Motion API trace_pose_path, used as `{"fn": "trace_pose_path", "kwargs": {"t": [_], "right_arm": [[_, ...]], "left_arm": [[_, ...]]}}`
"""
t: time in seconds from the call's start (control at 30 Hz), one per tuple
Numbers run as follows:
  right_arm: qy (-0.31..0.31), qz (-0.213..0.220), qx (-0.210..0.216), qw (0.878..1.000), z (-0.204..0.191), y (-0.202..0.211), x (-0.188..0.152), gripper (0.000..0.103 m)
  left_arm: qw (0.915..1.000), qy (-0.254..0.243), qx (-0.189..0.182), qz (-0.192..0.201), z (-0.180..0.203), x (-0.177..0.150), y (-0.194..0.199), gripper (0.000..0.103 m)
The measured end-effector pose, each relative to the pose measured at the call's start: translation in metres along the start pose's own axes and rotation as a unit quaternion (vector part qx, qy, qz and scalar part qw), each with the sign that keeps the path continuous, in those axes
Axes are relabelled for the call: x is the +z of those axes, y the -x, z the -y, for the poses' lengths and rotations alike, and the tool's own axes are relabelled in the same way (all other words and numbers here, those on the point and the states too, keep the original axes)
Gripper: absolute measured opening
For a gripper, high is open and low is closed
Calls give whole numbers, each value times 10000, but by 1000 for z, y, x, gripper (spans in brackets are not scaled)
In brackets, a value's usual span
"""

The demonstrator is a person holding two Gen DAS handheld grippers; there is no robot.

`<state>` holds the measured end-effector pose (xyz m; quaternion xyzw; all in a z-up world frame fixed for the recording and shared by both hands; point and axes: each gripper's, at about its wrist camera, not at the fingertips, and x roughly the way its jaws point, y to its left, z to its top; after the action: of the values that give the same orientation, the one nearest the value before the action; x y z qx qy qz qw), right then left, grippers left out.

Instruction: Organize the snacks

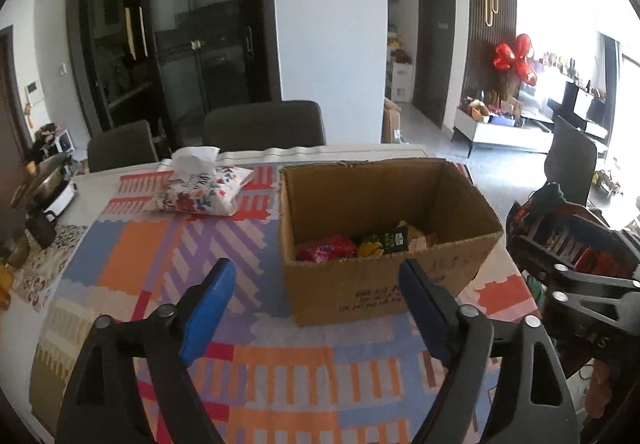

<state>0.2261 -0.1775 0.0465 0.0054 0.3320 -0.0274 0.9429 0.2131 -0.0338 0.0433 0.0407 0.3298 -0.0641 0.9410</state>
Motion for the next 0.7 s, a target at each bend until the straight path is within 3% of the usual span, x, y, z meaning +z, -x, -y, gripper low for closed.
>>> {"fn": "trace_pose_path", "kwargs": {"t": [0.23,0.4,0.7], "right_arm": [[100,567,-114,9983,-4,51,-32,93],[166,683,-86,9975,-6,74,-54,93],[66,841,8,9964,-5,104,-94,95]], "left_arm": [[9984,-104,186,532,2,-30,42,95],[9966,-121,203,790,-2,-50,71,101],[9945,-160,206,1019,2,-89,110,103]]}}
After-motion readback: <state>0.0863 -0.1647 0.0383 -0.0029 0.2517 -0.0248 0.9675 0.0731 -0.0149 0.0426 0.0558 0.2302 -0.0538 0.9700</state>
